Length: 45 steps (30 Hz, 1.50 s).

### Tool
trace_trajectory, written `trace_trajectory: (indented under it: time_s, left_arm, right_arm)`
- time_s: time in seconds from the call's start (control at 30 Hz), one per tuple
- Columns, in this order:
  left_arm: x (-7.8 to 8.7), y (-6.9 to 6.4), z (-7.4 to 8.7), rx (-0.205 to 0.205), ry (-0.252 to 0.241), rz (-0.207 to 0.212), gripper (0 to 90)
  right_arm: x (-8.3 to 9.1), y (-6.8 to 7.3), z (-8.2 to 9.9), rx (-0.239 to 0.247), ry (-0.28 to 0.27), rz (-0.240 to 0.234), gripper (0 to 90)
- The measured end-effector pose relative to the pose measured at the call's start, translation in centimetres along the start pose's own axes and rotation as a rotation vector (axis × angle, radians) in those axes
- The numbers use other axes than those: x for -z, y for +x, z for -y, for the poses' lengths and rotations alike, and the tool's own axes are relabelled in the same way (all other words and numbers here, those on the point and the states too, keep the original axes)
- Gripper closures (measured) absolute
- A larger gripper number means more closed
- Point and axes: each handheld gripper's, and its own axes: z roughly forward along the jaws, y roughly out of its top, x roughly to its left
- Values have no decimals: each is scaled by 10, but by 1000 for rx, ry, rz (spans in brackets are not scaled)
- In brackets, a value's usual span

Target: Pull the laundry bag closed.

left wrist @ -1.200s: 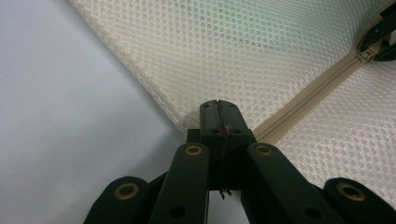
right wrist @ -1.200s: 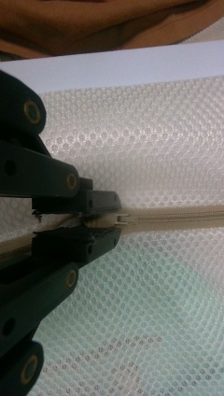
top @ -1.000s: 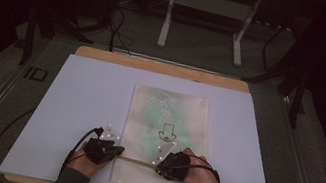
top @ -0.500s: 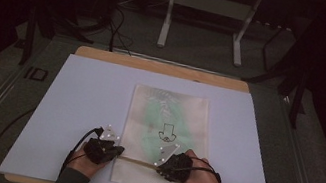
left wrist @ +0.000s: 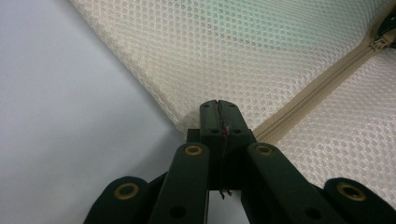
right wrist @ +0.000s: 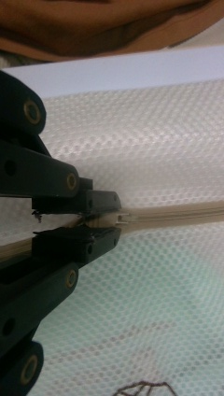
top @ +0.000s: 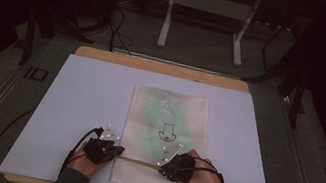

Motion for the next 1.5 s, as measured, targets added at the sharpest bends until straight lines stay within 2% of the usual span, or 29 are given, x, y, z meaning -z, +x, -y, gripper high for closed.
trace_trajectory:
  time_s: [0.13, 0.6, 1.0, 1.07, 1.2, 1.47, 1.5]
  left_arm:
    - [0, 0, 0, 0, 0, 0, 894]
    - [0, 0, 0, -1, 0, 0, 894]
    - [0, 0, 0, 0, -1, 0, 893]
    - [0, 0, 0, -2, 1, 0, 894]
    - [0, 0, 0, -1, 0, 0, 894]
    - [0, 0, 0, -2, 0, -1, 893]
    - [0, 0, 0, -2, 1, -1, 893]
  right_arm:
    - [3, -1, 4, -9, -14, -6, 824]
    - [10, -3, 14, -20, 2, 9, 824]
    - [14, -4, 20, -32, -10, 5, 824]
    - [15, -5, 22, -34, 4, 6, 823]
    - [17, -6, 26, -44, -12, -2, 823]
    - [19, -6, 27, -46, 0, 6, 823]
    - [21, -6, 29, -49, -14, 4, 824]
